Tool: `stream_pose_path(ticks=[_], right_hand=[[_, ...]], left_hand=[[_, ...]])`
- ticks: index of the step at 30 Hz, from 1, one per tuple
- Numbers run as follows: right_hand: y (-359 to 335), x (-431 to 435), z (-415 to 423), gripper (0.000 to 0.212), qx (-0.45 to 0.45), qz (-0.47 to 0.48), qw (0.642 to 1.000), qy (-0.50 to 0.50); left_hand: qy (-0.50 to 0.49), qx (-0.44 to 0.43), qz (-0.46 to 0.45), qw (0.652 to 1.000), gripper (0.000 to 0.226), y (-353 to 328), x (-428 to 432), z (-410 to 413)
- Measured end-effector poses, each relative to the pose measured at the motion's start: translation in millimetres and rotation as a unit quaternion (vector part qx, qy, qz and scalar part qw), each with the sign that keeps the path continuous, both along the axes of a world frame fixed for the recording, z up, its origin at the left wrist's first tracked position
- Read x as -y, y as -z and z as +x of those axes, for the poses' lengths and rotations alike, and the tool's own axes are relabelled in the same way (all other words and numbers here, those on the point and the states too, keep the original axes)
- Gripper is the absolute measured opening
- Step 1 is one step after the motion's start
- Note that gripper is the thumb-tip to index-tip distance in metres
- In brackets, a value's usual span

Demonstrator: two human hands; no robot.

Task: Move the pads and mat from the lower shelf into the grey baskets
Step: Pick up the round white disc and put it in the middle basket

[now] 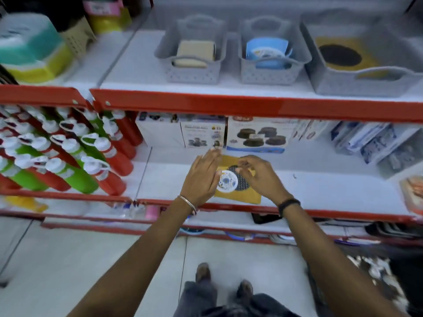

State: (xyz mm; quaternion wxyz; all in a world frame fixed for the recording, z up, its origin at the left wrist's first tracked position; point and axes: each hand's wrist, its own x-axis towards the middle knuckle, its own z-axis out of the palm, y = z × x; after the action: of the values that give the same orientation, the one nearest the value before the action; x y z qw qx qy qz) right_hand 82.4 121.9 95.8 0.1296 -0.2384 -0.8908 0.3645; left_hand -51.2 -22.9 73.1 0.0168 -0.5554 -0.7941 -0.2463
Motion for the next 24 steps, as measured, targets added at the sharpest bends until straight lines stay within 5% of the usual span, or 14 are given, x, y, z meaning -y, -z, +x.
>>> stream_pose_path(ticks=[5,8,20,24], right_hand=[[66,14,-24,0.057,0.182,0.101,0.977,-0.053],[92,19,-34,0.073,0.251,0.101,0.961,-0.053],[115,9,-24,0.075,0.182,0.16,0.97,-0.006],[108,-4,-2,0.069,0.133,0.106,0.985,0.043]], left_hand=[[-0.072,0.047,-0.218,0.972,0.06,73,6,21],[-0.096,0.068,-0.269,0.956,0.059,93,7,35],[-0.125,0.081,-0.26,0.954,0.059,105,7,40],[-0.111,0.075,-0.286,0.949,0.058,104,6,37]])
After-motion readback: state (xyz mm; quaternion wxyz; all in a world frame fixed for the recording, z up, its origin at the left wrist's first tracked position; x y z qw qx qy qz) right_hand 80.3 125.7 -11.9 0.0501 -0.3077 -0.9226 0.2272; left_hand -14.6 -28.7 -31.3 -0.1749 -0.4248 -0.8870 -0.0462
